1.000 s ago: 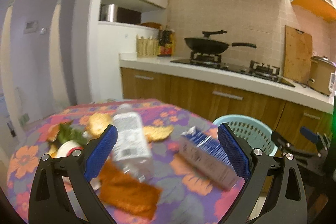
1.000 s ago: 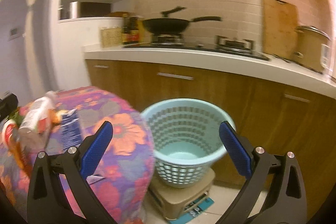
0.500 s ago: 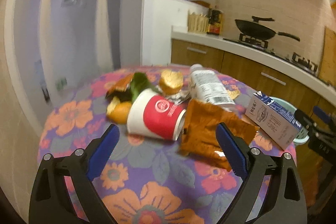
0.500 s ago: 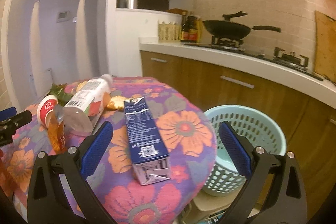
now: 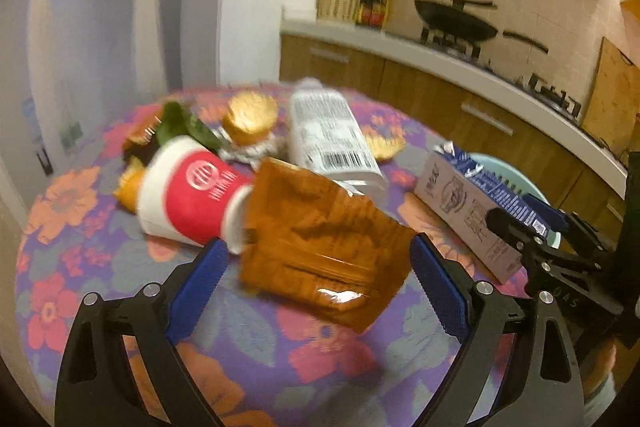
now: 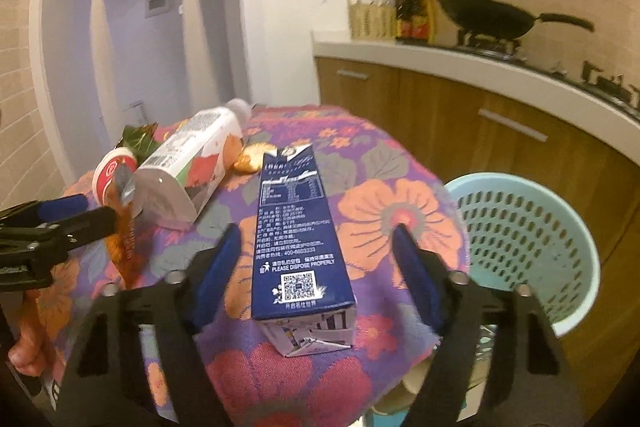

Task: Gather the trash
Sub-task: 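Grasp the blue milk carton with the right tool while the left tool grasps the orange wrapper, then carry both items over the basket and open both tools to drop them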

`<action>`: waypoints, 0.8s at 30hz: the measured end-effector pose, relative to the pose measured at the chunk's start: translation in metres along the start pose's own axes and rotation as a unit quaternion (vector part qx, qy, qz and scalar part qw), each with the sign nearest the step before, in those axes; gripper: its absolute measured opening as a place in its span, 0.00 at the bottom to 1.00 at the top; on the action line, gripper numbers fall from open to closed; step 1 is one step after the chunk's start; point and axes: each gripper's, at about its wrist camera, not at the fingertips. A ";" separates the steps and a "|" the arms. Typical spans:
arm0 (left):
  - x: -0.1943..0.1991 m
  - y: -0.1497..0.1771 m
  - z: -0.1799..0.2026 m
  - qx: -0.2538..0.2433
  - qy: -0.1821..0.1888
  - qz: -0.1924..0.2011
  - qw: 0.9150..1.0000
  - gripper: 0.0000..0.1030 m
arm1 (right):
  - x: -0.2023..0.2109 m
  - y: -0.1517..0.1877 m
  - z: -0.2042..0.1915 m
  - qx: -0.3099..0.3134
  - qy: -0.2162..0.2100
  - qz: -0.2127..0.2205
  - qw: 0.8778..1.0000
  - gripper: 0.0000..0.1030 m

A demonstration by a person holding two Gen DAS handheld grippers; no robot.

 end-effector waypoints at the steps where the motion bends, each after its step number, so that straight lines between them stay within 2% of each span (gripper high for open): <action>1: -0.005 0.000 0.001 0.001 -0.002 -0.008 1.000 0.86 | -0.004 0.000 0.001 0.001 -0.008 -0.009 1.000 0.48; 2: -0.011 0.001 0.003 0.000 -0.009 -0.020 1.000 0.86 | -0.006 0.001 0.002 0.002 -0.012 -0.013 1.000 0.38; 3: -0.015 0.001 0.004 0.000 -0.012 -0.028 1.000 0.83 | -0.007 0.001 0.002 0.005 -0.015 -0.017 1.000 0.35; 5: -0.018 0.001 0.008 -0.004 -0.022 -0.029 0.999 0.82 | -0.008 0.002 0.002 0.014 -0.015 -0.021 1.000 0.35; 7: -0.022 0.000 0.012 -0.011 -0.037 -0.033 0.999 0.70 | -0.007 0.002 0.002 0.019 -0.017 -0.023 0.999 0.34; 9: -0.026 -0.001 0.013 -0.016 -0.049 -0.038 0.998 0.64 | -0.006 0.002 0.002 0.023 -0.012 -0.021 0.999 0.34; 11: -0.028 0.000 0.012 -0.017 -0.051 -0.043 0.998 0.59 | -0.004 0.001 0.003 0.024 -0.008 -0.019 0.999 0.34; 12: -0.028 0.001 0.011 -0.014 -0.045 -0.049 0.998 0.52 | -0.003 0.001 0.004 0.023 -0.006 -0.017 1.000 0.34; 13: -0.029 0.003 0.010 -0.011 -0.041 -0.053 0.998 0.50 | -0.002 0.001 0.005 0.022 -0.004 -0.016 1.000 0.34; 17: -0.018 0.003 0.013 -0.017 -0.029 -0.030 0.999 0.46 | 0.005 -0.001 0.013 0.015 0.007 -0.006 1.000 0.34; 19: -0.011 0.002 0.017 -0.026 -0.029 -0.020 0.999 0.45 | 0.009 -0.003 0.018 0.011 0.015 0.001 1.000 0.34; 24: 0.008 -0.006 0.035 -0.031 -0.002 0.013 0.999 0.45 | 0.018 -0.010 0.039 -0.004 0.039 0.017 0.999 0.34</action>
Point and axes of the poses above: each gripper's, at about its wrist camera, not at the fingertips, and x roughly against the way its jaws point, z to its right, y to its underside, and after that the axes turned 8 degrees about z, right-handed
